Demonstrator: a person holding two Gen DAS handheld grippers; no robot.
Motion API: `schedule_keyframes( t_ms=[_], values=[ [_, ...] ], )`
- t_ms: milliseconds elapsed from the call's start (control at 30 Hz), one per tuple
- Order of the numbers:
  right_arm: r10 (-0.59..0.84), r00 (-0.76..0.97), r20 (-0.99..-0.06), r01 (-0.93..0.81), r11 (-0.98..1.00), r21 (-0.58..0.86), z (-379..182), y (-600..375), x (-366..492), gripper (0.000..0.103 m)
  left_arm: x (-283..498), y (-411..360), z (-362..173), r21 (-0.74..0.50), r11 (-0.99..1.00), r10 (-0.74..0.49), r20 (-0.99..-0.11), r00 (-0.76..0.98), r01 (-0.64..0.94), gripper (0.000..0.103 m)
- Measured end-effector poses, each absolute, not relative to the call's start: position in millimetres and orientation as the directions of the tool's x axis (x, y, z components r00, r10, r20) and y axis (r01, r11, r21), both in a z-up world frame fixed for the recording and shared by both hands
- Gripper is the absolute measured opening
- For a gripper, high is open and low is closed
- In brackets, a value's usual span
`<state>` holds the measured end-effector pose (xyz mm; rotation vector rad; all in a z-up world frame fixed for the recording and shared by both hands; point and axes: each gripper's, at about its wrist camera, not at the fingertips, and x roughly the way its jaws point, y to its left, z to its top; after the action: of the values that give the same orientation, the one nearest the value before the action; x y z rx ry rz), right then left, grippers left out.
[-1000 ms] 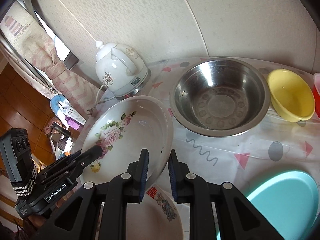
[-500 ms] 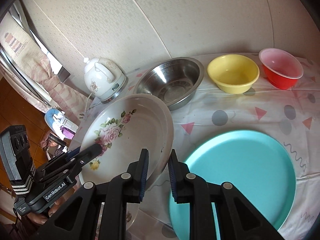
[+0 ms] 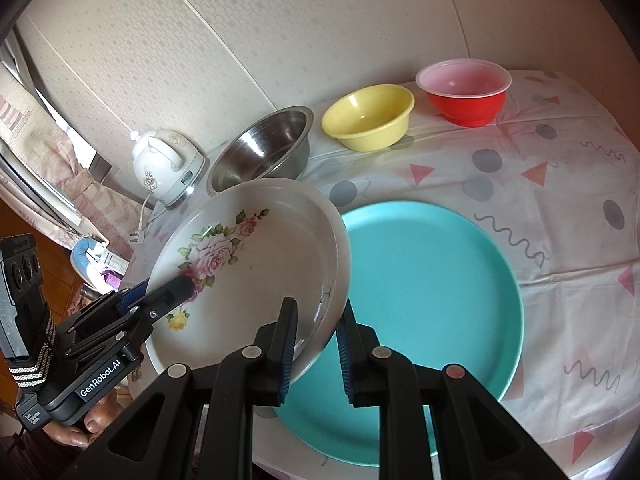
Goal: Organize plates and bowls
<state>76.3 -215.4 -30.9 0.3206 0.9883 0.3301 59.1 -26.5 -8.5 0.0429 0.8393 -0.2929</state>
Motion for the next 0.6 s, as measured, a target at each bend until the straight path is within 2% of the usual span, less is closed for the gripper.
schedule_keyframes(
  t_ms=[233,600],
  values=[
    [0.356,0.537,-0.765,-0.083,0.925,0.372,-34,-238,65,0.02,60,-56,-16,-0.035,0.95,-0.233,-0.742,0.628,0.311,0.026],
    [0.287,0.536,-0.794,-0.023,0.945,0.326,-51,-258,65,0.02,70,-81,-41,-0.037,0.94,-0.233,-0.792,0.564,0.338,0.027]
  ],
)
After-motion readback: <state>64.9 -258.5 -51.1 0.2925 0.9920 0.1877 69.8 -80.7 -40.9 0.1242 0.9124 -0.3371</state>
